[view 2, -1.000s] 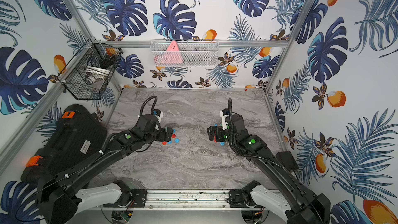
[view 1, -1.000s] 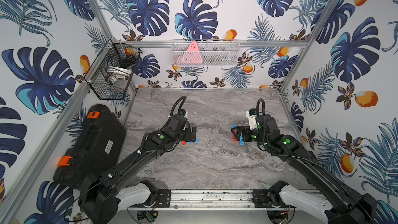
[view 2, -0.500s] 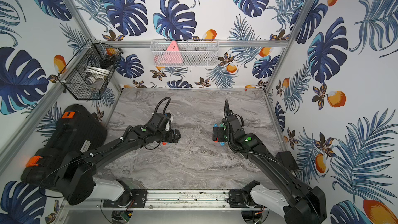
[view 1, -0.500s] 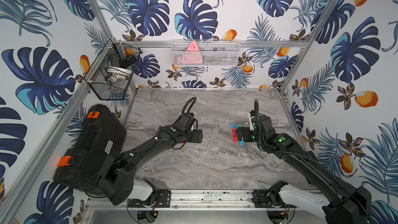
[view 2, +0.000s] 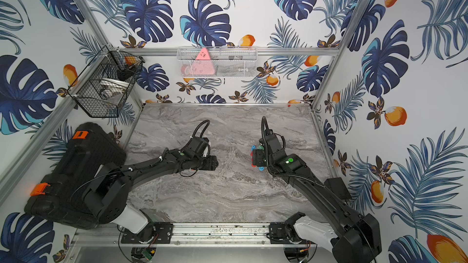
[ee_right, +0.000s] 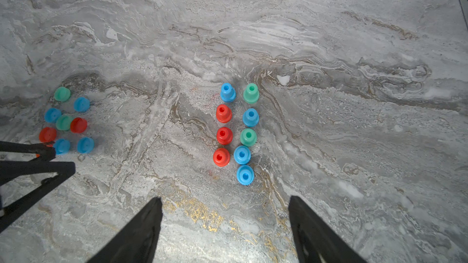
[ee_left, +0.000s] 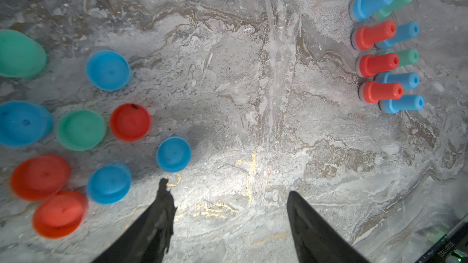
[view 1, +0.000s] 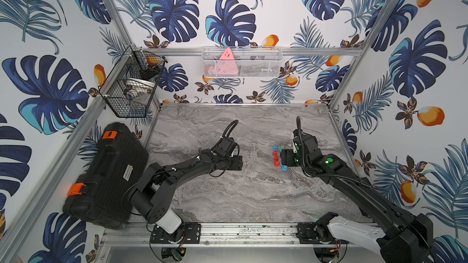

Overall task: Close the stamp cap
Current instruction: Move the cover to the center of the board.

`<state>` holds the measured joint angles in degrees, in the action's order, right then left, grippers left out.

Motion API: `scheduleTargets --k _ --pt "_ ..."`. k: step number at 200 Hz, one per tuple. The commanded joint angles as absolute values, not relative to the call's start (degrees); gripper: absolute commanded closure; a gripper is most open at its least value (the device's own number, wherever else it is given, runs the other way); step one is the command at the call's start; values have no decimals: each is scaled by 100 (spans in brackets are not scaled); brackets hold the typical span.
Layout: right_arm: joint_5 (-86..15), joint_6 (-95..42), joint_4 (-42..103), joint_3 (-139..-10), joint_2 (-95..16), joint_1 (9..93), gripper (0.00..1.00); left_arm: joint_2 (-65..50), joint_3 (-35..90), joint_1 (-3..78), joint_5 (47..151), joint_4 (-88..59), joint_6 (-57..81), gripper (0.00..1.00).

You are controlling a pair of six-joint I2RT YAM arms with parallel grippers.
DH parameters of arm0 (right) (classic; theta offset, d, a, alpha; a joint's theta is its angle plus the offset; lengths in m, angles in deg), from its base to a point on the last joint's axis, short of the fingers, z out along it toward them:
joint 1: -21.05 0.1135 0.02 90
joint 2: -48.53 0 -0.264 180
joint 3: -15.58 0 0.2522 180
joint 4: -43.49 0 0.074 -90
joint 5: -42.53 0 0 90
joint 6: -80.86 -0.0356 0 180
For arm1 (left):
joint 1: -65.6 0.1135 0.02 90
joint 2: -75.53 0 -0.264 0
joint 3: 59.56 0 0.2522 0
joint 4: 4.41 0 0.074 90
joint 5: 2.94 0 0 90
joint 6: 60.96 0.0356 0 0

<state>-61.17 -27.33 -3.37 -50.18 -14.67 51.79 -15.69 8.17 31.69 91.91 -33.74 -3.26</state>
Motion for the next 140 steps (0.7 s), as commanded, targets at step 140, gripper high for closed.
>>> scheduleTargets --k 140 --pt "-6118 -2804 -235 -4850 -1082 5190 26 -2317 1167 3136 8816 -3034 -623 32"
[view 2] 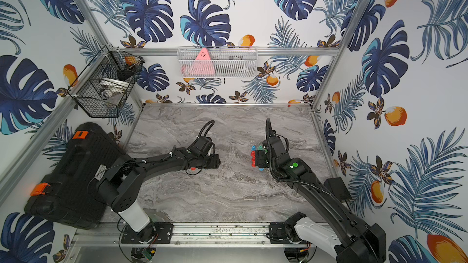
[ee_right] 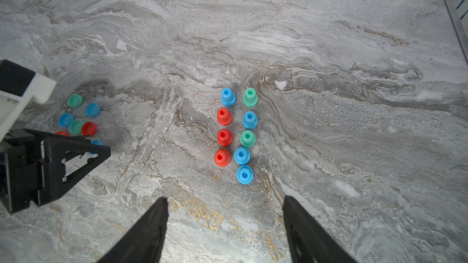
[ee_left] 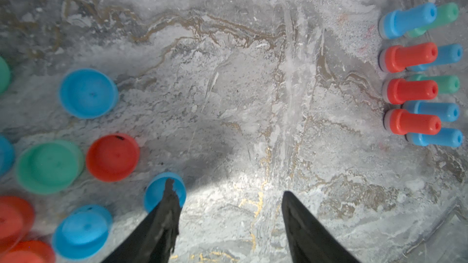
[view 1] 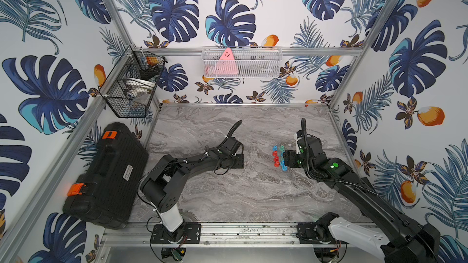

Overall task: Close the stamp cap
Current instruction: Move the cover to the center of the board.

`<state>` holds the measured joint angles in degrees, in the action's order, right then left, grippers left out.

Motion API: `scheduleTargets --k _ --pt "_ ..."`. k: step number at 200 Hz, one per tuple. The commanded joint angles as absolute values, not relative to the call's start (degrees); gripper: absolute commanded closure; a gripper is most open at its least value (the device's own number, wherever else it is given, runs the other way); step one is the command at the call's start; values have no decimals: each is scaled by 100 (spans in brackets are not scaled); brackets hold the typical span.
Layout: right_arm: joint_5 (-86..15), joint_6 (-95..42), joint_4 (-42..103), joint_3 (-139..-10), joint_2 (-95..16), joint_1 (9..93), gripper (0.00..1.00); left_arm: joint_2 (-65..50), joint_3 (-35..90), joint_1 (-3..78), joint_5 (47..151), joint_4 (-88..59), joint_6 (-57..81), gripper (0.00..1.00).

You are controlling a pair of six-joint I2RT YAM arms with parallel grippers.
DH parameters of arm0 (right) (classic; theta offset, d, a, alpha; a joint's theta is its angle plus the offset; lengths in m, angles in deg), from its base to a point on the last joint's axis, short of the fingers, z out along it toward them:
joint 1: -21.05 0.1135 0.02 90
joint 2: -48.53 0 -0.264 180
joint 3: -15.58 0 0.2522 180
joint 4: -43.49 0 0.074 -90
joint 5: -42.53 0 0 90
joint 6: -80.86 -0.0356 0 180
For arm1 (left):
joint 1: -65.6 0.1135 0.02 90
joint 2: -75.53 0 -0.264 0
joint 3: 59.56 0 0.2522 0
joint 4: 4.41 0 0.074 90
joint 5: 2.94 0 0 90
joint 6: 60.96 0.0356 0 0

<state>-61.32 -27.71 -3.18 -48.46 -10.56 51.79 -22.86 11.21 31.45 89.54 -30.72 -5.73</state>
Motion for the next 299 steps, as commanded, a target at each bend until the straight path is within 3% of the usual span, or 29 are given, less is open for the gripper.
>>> scheduleTargets --k 1,141,299 --pt "-6114 -2804 -235 -4852 -1081 5190 26 -2317 1167 3139 8818 -3032 -626 32" --pt "-6048 -2830 -191 -4792 -1048 5190 32 -2589 1051 3080 8750 -2951 -673 36" --pt "-6044 -2865 -280 -4788 -936 5190 35 -3581 1765 2064 8662 -2880 -972 39"
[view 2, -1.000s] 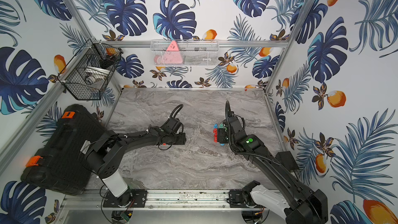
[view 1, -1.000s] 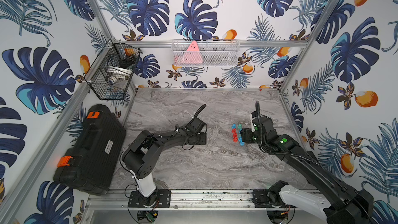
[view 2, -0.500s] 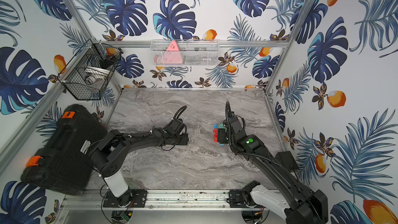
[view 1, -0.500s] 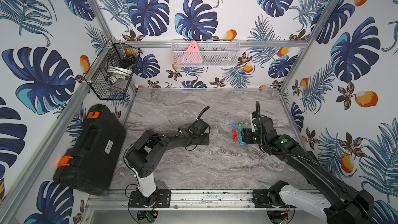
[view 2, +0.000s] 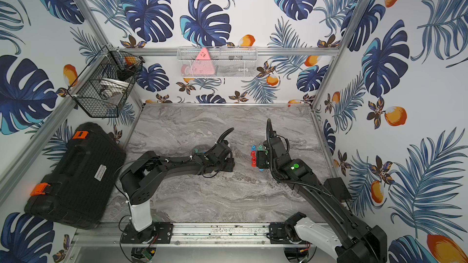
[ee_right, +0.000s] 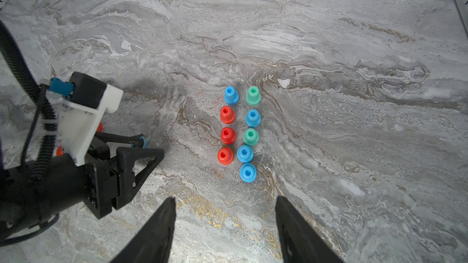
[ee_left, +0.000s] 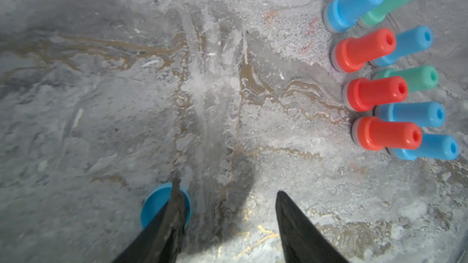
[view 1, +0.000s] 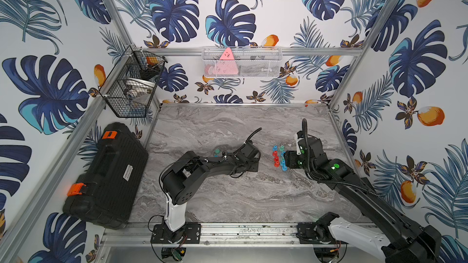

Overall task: Close the stamp cap
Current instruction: Move the cover to the center of the board.

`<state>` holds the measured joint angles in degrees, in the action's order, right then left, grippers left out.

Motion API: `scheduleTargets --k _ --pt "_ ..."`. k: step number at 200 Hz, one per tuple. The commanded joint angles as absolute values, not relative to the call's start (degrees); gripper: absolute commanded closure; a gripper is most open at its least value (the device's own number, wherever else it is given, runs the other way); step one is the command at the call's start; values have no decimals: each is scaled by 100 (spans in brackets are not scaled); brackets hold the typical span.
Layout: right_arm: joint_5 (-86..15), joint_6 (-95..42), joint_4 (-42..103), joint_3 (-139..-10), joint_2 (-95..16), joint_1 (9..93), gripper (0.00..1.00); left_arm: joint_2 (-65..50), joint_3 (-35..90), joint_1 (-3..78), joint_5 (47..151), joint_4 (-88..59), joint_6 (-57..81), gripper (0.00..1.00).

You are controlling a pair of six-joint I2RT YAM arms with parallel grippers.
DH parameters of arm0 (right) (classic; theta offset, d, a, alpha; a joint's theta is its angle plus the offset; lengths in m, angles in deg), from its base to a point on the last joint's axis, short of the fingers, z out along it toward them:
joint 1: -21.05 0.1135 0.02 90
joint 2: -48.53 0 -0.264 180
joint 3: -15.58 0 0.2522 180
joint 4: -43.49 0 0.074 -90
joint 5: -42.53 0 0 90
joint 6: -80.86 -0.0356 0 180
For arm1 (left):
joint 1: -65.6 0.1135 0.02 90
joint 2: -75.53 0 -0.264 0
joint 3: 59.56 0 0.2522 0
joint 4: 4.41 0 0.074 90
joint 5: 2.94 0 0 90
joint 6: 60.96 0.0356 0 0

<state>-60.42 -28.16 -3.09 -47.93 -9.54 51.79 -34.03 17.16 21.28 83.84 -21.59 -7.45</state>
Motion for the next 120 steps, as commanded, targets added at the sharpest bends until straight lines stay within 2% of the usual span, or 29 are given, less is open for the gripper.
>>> scheduleTargets --k 1,120 --pt "-6046 -2865 -279 -4790 -933 5190 35 -3586 1774 2062 8662 -2880 -972 39" --pt "-5974 -2874 -298 -4793 -931 5190 33 -3899 2390 2024 8584 -3143 -836 40"
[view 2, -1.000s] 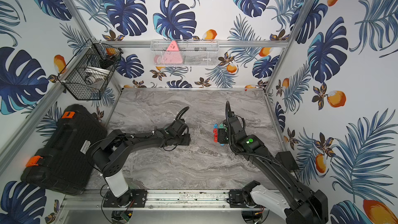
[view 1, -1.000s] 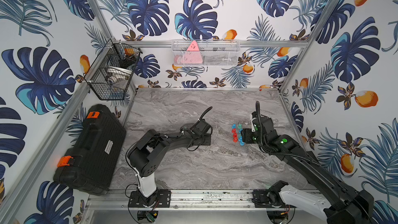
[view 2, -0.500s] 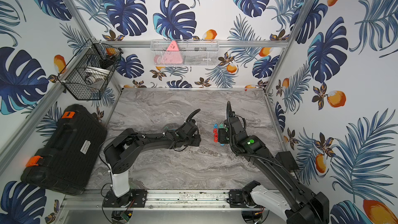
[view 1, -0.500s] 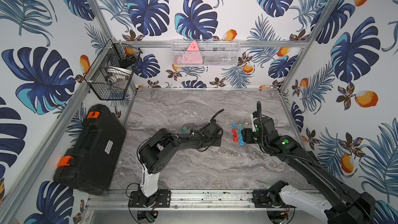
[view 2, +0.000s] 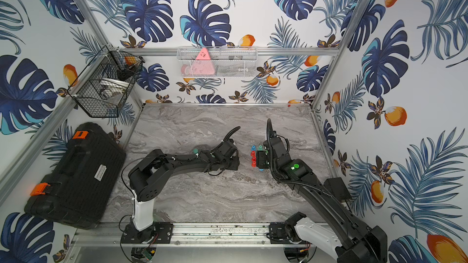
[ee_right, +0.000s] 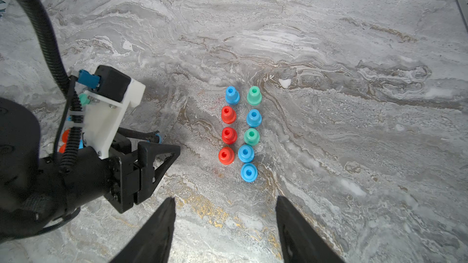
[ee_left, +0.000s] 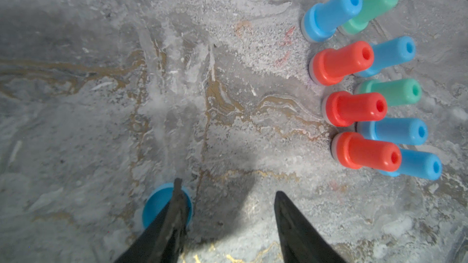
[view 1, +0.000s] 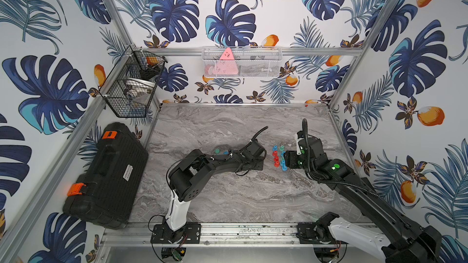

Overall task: Close the stamp cap
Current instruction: Move the cover to the center of the board.

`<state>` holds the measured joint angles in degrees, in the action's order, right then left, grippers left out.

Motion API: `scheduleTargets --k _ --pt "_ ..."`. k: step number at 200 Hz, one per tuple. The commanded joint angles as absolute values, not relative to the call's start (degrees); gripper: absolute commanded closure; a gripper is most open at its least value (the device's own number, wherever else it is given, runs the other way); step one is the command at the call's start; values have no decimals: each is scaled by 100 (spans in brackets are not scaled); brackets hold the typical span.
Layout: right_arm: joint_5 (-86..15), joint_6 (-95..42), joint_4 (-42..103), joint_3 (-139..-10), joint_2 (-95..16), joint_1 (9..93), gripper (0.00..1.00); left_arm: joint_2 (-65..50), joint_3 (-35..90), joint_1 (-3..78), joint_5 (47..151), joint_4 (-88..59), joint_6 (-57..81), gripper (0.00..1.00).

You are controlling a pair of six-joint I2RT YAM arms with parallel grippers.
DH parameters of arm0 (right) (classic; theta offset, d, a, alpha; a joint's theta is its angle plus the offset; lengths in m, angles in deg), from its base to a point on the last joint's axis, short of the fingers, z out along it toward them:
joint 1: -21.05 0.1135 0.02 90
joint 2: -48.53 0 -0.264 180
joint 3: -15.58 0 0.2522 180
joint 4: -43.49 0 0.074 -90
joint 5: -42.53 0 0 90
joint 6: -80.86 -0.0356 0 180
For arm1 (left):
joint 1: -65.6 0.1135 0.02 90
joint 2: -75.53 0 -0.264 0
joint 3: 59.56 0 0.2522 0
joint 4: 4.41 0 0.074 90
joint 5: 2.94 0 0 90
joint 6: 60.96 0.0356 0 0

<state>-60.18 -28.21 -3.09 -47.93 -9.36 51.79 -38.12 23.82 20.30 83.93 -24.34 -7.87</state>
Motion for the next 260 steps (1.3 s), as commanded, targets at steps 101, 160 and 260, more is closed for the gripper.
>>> scheduleTargets --k 101,160,260 --pt "-5882 -2900 -328 -4816 -1071 5191 28 -3431 2701 1999 8451 -3520 -645 34" --pt "-5885 -2934 -397 -4887 -1261 5190 18 -2907 3077 1919 8408 -4094 -349 33" --pt "-5845 -2988 -672 -5175 -1955 5190 23 -340 2155 1946 7866 -5459 688 20"
